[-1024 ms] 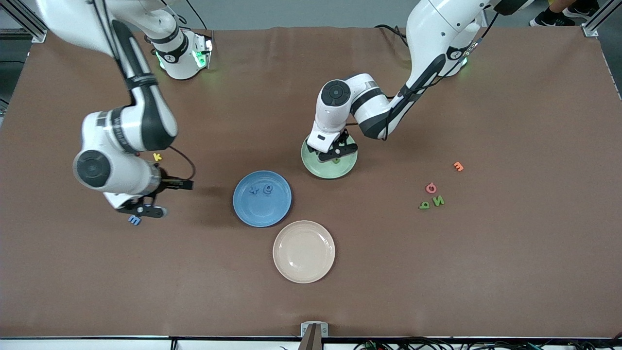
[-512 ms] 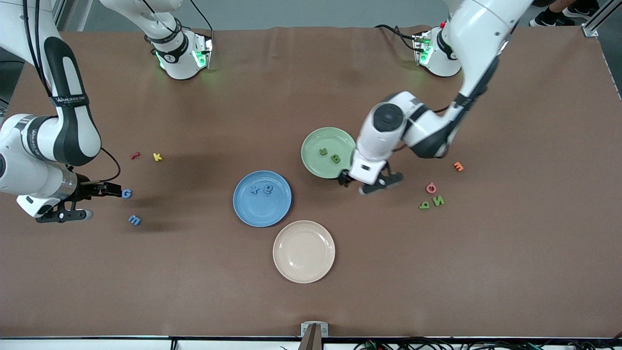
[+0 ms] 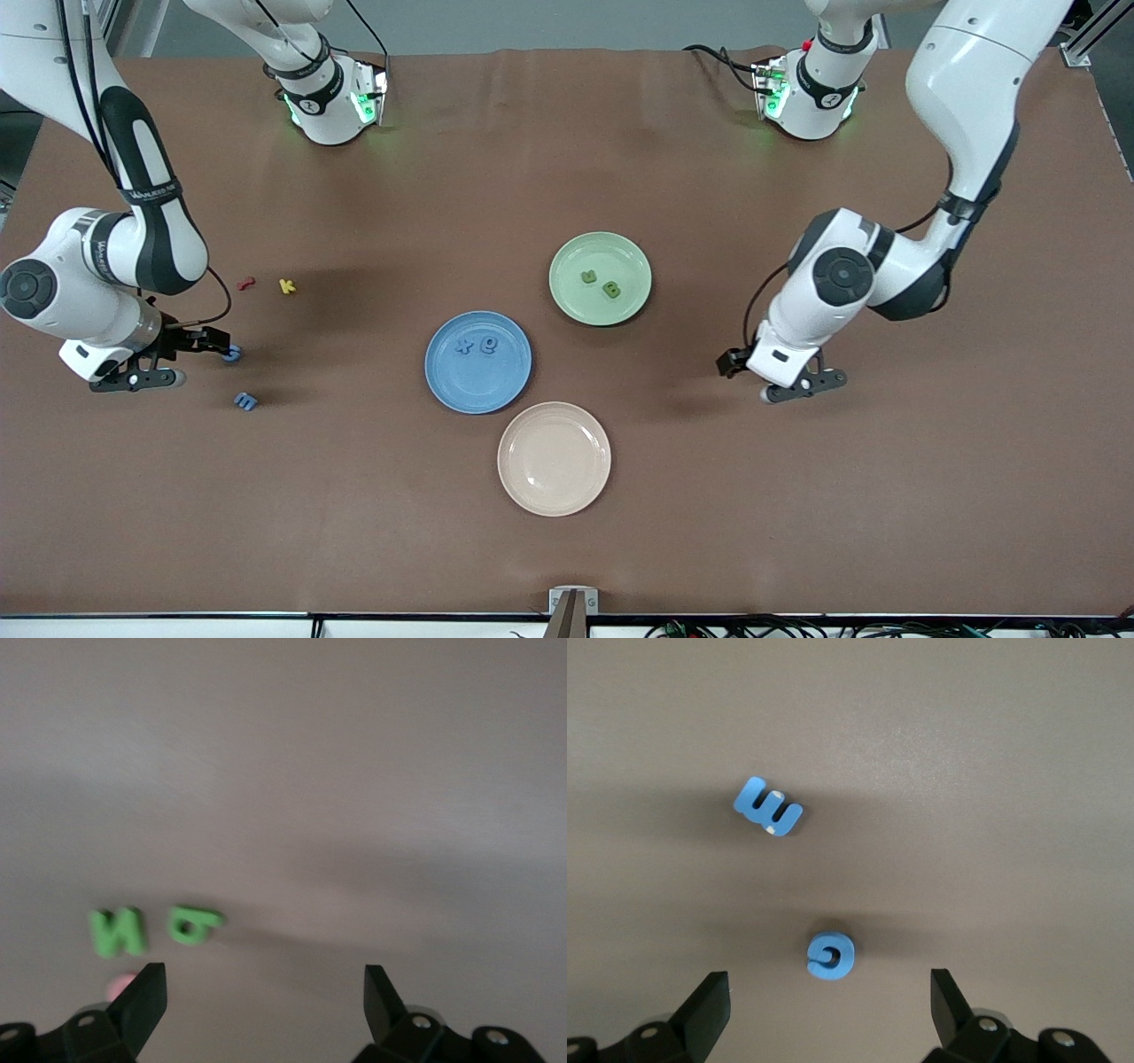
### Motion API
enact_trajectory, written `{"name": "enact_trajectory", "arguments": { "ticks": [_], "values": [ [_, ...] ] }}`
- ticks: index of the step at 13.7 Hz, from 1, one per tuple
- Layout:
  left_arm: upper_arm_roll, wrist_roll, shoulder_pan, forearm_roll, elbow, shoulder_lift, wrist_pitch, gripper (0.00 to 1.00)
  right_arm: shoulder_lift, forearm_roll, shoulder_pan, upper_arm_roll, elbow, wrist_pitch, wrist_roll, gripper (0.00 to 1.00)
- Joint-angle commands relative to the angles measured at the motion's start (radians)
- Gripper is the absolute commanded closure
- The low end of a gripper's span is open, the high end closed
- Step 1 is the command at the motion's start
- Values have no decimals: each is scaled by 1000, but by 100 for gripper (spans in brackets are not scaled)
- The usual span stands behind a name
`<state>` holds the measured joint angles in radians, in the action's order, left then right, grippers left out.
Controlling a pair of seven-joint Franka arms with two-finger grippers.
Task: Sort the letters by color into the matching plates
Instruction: 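Grasp the blue e with the right gripper while the left gripper grasps the green b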
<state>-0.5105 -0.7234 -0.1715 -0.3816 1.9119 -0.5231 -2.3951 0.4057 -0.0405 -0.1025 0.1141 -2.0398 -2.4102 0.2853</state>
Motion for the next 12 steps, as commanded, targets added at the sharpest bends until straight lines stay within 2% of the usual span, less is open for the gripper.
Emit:
{"name": "enact_trajectory", "arguments": {
  "ticks": [1, 3, 6, 7, 12],
  "values": [
    [-9, 47, -17, -100, 4, -27, 5, 9, 44, -22, -37, -24, -19, -88, 24, 0],
    [-9, 58, -26, -152, 6, -53, 1, 17, 61, -22, -52, -24, -51, -170, 77, 0],
    [-9, 94, -42, -166, 10, -84, -7, 37, 81, -21, -59, -27, -72, -210, 78, 0],
    [-9, 96, -42, -166, 13, -86, -9, 41, 81, -19, -59, -27, -86, -228, 78, 1],
    [-9, 95, -69, -166, 16, -120, -58, 45, 81, -13, -56, -30, -117, -248, 77, 4]
  ]
}}
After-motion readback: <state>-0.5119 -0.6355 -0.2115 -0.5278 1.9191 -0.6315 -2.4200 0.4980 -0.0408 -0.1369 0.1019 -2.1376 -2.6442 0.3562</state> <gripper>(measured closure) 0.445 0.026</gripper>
